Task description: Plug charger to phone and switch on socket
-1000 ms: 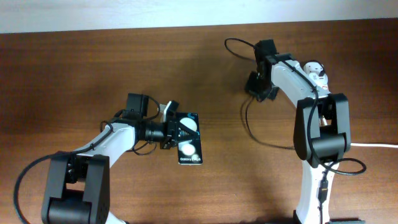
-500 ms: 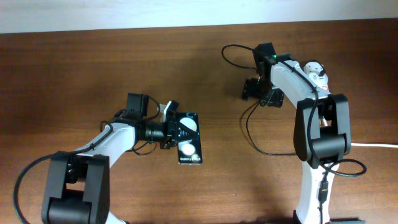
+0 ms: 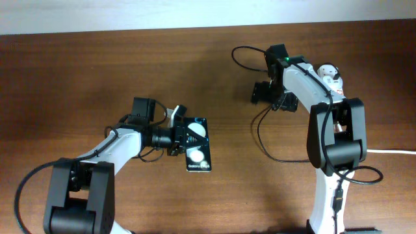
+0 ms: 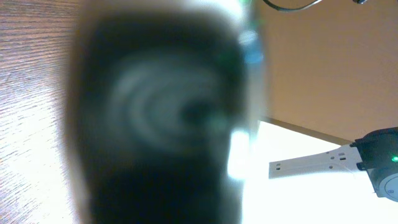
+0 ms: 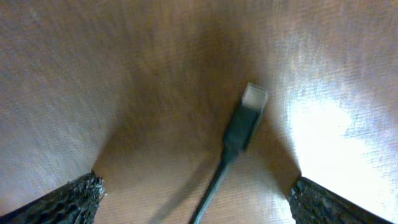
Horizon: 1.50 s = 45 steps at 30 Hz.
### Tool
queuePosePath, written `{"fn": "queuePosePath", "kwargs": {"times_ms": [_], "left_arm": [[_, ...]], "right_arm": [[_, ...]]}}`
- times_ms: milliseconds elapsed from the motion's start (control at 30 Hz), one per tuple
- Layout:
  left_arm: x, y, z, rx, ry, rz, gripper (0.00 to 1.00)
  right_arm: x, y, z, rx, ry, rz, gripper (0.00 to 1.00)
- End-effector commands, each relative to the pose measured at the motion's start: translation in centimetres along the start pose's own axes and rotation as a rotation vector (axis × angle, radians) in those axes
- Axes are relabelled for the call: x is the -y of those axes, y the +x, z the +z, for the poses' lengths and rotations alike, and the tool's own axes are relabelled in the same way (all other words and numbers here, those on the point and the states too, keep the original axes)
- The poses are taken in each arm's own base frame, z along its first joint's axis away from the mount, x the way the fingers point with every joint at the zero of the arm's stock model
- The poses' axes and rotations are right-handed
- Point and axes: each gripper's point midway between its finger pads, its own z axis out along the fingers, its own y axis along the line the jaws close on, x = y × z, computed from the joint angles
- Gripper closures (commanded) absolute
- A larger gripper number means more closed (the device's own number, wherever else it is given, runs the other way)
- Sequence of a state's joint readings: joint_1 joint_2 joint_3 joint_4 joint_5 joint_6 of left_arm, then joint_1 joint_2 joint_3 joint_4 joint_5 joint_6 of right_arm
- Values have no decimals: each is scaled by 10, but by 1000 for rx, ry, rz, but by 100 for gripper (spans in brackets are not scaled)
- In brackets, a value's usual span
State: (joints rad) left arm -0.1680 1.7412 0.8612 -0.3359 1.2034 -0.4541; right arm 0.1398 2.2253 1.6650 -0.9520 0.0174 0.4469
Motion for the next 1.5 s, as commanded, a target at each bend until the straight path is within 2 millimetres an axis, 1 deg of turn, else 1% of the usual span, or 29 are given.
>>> {"fn": "queuePosePath", "kwargs": {"times_ms": [0,67,100,133,167,200,233,300,333,367,400,433,500,567,667,733,800,867,967,1033,1067,1133,1167,1200,1233,1267,1300,1367,1467], "left_arm": [[9,-1,-1,-6,28,14,100],[9,-1,-1,-6,28,13,100],[9,-1,-1,-6,28,13,100],[9,-1,-1,-5,28,14,100],[9,-1,-1,-6,28,13,100],[9,-1,-1,-5,28,14,100],[9,-1,-1,-5,28,14,100],[9,-1,-1,-5,28,14,100],[9,-1,-1,-5,27,14,100],[9,-1,-1,-5,27,14,100],[9,-1,-1,-5,27,14,100],[9,-1,-1,-5,27,14,100],[9,-1,-1,-5,27,14,100],[9,-1,-1,-4,26,15,100],[2,-5,-1,16,-14,14,100],[2,-5,-1,17,-14,17,100],[4,-9,-1,27,-8,45,100],[7,-14,-1,41,-1,57,100],[10,-19,-2,56,8,63,100],[10,-19,-2,56,8,63,100],[10,-19,-2,56,8,63,100],[10,-19,-2,56,8,63,100],[10,-19,-2,56,8,63,100],[10,-19,-2,55,9,62,100],[10,-19,-2,55,9,62,100],[10,-19,-2,54,8,60,100],[10,-19,-2,55,7,61,100],[10,-20,-2,58,5,63,100],[10,-20,-2,58,4,63,100]], "right_arm": [[14,41,37,-176,49,8,27],[14,41,37,-177,49,8,43],[14,41,38,-174,48,8,55],[13,40,38,-169,45,8,60],[13,39,38,-169,45,8,61],[13,39,38,-165,43,8,71],[12,36,38,-155,39,8,75],[10,33,39,-141,32,8,73],[10,32,39,-138,31,8,67],[11,34,39,-147,35,7,76],[13,40,38,-170,46,4,92],[15,45,37,-193,52,4,96],[9,52,33,-227,7,-73,96],[-7,54,20,-234,-102,-144,96],[-23,47,-28,-156,-207,-190,96],[-25,49,-60,-108,-228,-229,96],[-27,62,-98,-77,-240,-260,96],[-35,88,-129,-74,-245,-340,96],[-51,130,-163,-35,-210,-480,96],[-50,144,-164,12,-125,-488,96],[-44,145,-157,42,-43,-448,96],[-45,144,-147,70,-14,-430,95],[-48,141,-140,83,-24,-429,92],[-47,143,-131,79,-22,-429,84],[-45,144,-131,73,-17,-429,84],[-43,146,-130,61,-10,-430,91],[-40,149,-131,48,-1,-431,96],[-33,156,-135,28,11,-432,96],[-15,173,-161,23,15,-415,96]]}}
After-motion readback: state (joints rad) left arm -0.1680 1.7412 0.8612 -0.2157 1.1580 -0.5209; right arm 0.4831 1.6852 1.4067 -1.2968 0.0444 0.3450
